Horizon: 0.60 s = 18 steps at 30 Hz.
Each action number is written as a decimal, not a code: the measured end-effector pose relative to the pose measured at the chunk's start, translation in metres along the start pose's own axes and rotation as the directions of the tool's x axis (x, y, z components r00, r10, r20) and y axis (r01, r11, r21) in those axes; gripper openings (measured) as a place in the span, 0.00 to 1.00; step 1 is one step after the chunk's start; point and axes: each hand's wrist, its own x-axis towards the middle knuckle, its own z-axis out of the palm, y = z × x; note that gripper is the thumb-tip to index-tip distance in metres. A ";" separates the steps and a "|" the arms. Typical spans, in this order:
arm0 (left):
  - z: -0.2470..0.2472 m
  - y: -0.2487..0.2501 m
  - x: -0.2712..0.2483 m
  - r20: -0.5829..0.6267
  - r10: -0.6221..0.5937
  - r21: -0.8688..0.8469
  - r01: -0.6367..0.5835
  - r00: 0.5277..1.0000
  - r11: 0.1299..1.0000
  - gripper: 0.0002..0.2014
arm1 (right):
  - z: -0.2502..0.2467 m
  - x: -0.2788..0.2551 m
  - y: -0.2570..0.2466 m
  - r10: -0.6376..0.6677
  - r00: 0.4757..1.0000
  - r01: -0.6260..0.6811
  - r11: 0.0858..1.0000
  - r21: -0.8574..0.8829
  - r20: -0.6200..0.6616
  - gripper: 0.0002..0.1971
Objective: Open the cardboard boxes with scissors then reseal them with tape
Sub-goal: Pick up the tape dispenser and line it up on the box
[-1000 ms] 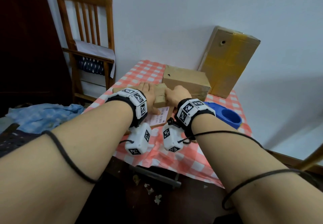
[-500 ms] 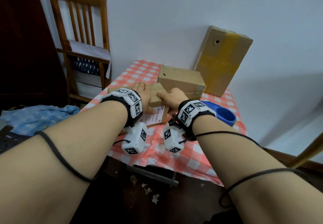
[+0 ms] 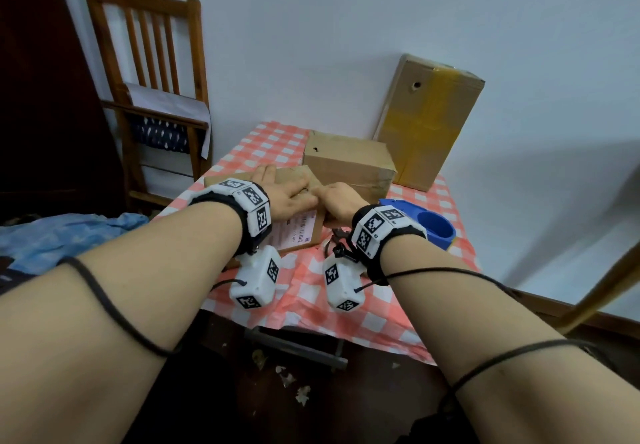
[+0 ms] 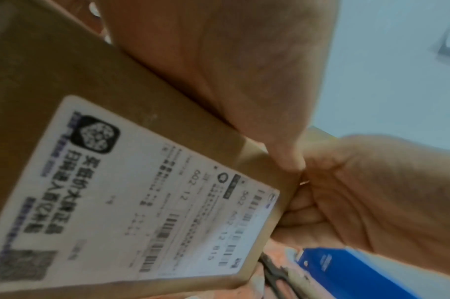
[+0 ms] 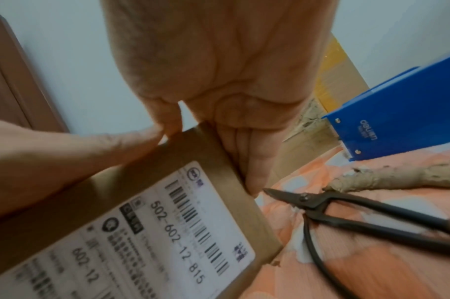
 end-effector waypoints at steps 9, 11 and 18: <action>-0.003 0.029 -0.005 -0.033 0.127 0.307 -0.111 0.991 0.945 0.26 | -0.065 -0.016 0.045 -0.024 0.902 -0.111 0.951 -0.287 -0.431 0.14; -0.005 0.041 -0.006 -0.023 0.144 0.341 -0.128 0.989 0.931 0.27 | -0.080 -0.018 0.060 0.032 0.900 -0.225 0.888 -0.400 -0.435 0.12; 0.001 0.089 -0.005 -0.216 0.346 0.032 -0.347 0.913 0.937 0.27 | -0.095 -0.019 0.108 0.205 0.918 -0.380 0.697 -0.608 -0.339 0.08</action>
